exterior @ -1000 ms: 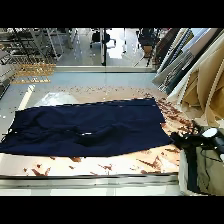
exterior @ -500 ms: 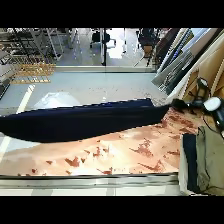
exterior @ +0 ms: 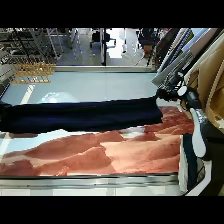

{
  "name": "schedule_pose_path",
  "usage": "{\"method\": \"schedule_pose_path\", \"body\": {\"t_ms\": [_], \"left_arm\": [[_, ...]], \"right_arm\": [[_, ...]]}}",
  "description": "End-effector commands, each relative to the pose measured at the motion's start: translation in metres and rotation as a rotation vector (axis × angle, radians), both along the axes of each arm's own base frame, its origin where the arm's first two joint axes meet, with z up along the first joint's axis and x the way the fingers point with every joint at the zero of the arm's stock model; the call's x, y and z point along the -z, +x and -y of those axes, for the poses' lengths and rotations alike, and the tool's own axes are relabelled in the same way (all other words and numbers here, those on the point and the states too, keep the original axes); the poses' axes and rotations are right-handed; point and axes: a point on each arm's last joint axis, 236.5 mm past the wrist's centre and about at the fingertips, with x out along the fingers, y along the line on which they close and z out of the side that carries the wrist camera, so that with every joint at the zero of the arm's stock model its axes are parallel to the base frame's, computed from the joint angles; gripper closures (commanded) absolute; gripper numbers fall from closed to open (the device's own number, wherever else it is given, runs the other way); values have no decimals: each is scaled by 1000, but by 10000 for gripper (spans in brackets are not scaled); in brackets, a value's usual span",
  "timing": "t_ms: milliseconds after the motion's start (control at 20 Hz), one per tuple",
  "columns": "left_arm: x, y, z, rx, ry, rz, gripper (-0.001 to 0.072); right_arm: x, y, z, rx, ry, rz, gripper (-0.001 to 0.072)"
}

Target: Fold the clothes and pants, and hang the long-sleeved shirts on hangers.

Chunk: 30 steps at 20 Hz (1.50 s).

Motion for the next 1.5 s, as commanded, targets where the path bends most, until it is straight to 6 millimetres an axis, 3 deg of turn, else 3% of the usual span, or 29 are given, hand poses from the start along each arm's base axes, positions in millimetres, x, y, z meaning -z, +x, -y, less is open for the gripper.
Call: {"method": "schedule_pose_path", "body": {"t_ms": [0, 150, 250, 300, 450, 500, 600, 750, 800, 1050, 1100, 1150, 1200, 1250, 1300, 1350, 1400, 1450], "left_arm": [[26, 12, 2, -28, -44, -6, 46], [2, -6, -6, 44, -11, 6, 49], [0, -37, -6, 139, 30, -68, 51], [6, -57, -4, 184, 47, -136, 53], [44, -124, 1, 253, 18, -442, 52], [53, -136, 2, 260, 9, -506, 52], [57, -133, 4, 264, 4, -505, 52], [53, -98, 5, 210, -20, -383, 51], [55, -90, 6, 198, -36, -358, 50], [82, -74, 20, 213, -79, -360, 55], [84, -70, 21, 210, -74, -356, 98], [84, -65, 21, 203, -67, -346, 217], [83, -60, 21, 193, -65, -330, 421], [79, -55, 24, 190, -76, -309, 649], [75, -50, 26, 182, -95, -285, 698], [70, -45, 30, 179, -122, -259, 698], [61, -42, 34, 182, -150, -234, 699], [52, -44, 35, 205, -157, -229, 700]], "right_arm": [[21, 7, -9, -13, 28, -34, 149], [19, -29, 2, -23, 78, -166, 149], [23, -64, 9, -68, 93, -279, 175], [28, -84, 9, -93, 102, -340, 220], [49, -144, -1, -97, 186, -514, 199], [57, -163, -12, -87, 252, -564, 143], [68, -182, -40, -77, 424, -610, 65], [87, -159, -52, 61, 544, -514, 54], [91, -148, -51, 128, 577, -472, 12], [99, -113, -60, 253, 754, -371, 6], [97, -104, -62, 265, 781, -341, 6], [97, -98, -59, 286, 780, -318, 11], [98, -93, -57, 304, 768, -296, 74], [98, -89, -57, 318, 764, -285, 190], [98, -88, -60, 313, 761, -283, 383], [96, -90, -65, 294, 760, -288, 600], [91, -93, -73, 236, 747, -293, 702], [80, -100, -84, 119, 720, -291, 702]]}}
